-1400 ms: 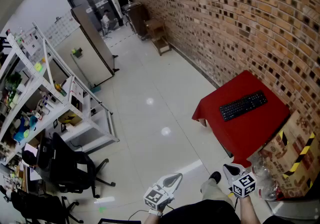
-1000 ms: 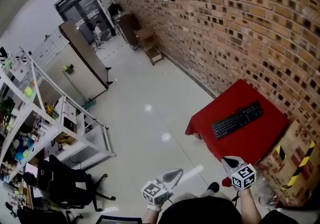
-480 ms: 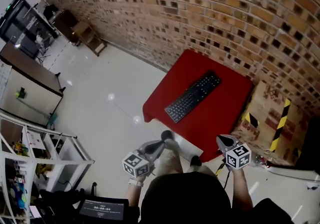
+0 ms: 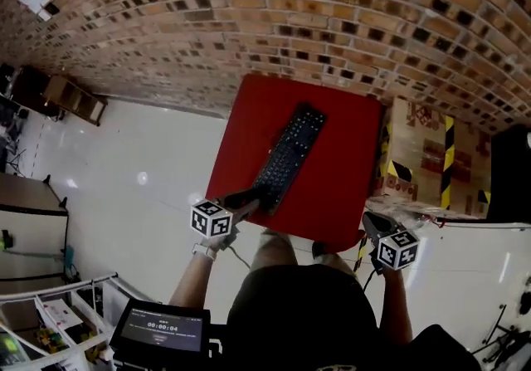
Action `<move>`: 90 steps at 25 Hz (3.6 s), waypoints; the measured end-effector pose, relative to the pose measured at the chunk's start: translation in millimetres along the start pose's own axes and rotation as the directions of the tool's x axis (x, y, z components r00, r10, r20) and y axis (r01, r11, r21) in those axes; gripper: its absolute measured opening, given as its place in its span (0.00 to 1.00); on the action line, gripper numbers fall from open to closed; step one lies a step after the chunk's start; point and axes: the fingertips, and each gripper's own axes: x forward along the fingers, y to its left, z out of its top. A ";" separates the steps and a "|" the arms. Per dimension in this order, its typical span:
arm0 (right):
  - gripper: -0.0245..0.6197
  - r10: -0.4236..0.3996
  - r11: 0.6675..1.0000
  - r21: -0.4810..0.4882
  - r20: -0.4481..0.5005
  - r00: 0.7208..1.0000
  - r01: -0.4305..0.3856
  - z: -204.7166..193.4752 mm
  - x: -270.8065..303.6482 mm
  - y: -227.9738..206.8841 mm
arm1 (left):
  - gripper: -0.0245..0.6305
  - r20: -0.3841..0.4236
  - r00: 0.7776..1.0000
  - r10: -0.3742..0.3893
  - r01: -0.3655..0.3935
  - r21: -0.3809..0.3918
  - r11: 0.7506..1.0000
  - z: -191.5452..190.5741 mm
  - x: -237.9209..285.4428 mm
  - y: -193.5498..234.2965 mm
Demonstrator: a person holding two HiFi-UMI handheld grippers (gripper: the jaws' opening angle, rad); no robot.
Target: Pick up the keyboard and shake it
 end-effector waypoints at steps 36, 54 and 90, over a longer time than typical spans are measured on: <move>0.02 -0.133 0.934 0.321 -0.094 0.987 0.156 -29.1 74.2 54.0 | 0.22 -0.526 0.630 -0.572 0.212 -0.593 0.777 -90.1 91.4 104.2; 0.33 0.527 0.400 0.829 0.141 0.838 -0.391 88.1 335.7 -49.3 | 0.21 -0.066 0.550 -0.833 0.379 -0.869 0.318 -3.1 63.5 25.5; 0.12 0.698 0.675 0.063 0.267 0.664 -0.735 294.2 149.0 109.8 | 0.18 -0.164 0.507 -0.846 0.857 -0.011 0.515 51.4 70.1 -43.7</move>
